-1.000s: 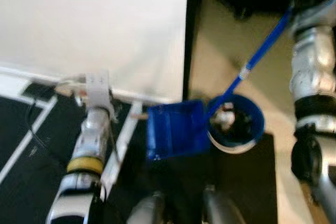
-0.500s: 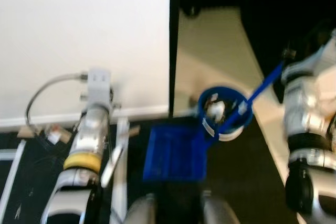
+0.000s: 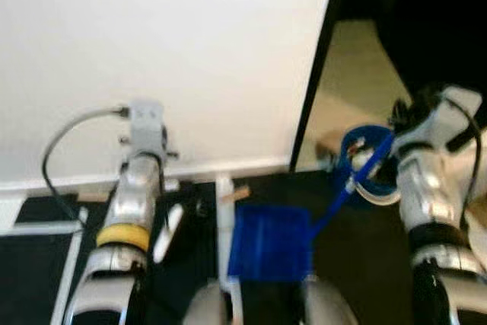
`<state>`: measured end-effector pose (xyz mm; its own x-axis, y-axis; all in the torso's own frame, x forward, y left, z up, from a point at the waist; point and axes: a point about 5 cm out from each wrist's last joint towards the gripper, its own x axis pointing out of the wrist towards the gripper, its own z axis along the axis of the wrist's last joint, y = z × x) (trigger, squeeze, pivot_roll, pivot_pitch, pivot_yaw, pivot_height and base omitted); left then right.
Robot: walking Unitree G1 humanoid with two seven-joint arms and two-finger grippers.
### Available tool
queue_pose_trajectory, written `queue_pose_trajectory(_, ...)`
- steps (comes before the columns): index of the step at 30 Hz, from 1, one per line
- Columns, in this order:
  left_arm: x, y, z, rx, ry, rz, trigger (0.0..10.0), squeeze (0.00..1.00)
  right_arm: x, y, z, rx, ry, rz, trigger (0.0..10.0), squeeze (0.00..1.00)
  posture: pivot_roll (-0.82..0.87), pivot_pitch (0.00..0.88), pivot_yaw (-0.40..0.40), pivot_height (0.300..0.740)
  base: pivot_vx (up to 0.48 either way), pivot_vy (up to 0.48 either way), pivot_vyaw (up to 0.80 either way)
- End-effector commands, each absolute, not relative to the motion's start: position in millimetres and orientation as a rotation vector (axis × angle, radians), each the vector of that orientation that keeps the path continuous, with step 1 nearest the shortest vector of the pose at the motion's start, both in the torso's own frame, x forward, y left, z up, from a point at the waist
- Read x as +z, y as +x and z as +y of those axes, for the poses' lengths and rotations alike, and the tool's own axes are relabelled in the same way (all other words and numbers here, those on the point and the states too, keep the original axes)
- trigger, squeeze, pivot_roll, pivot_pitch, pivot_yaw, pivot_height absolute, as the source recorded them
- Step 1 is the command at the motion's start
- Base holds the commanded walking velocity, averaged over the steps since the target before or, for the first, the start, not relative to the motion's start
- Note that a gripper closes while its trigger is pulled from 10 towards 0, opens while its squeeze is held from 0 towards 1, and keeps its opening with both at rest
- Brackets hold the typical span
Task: Sweep floor
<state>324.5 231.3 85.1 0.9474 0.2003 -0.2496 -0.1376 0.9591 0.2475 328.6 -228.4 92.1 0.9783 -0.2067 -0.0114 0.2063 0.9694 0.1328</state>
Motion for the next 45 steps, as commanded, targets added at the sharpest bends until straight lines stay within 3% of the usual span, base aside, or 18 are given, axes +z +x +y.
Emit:
queue_pose_trajectory(1, 94.0, 326.7, 231.2, 0.17, 0.26, 0.241, 10.0, 0.0, 89.1, 326.2, -228.5, -0.206, 0.125, -0.005, 10.0, 0.0, 0.05, 0.035, 0.005, 0.74, 0.0, 0.48, 0.0)
queue_pose_trajectory(12, 95.5, 326.1, 232.8, 0.172, 0.269, 0.228, 10.0, 0.0, 74.2, 317.9, -234.4, -0.235, 0.095, 0.035, 10.0, 0.0, 0.05, 0.039, 0.008, 0.74, 0.0, 0.48, 0.0)
queue_pose_trajectory(32, 95.9, 327.8, 231.1, 0.16, 0.281, 0.227, 10.0, 0.0, 65.8, 310.5, -245.3, -0.291, 0.073, 0.047, 10.0, 0.0, 0.05, 0.046, 0.015, 0.74, 0.0, 0.48, -0.8)
queue_pose_trajectory(40, 96.1, 326.2, 231.8, 0.165, 0.288, 0.224, 10.0, 0.0, 62.9, 306.4, -251.9, -0.309, 0.052, 0.058, 10.0, 0.0, 0.05, 0.051, 0.013, 0.74, 0.0, 0.47, 0.0)
queue_pose_trajectory(45, 97.7, 324.2, 235.0, 0.196, 0.271, 0.205, 10.0, 0.0, 68.3, 307.0, -262.0, -0.329, 0.043, 0.04, 10.0, 0.0, 0.05, 0.052, 0.01, 0.74, 0.0, 0.0, 0.0)
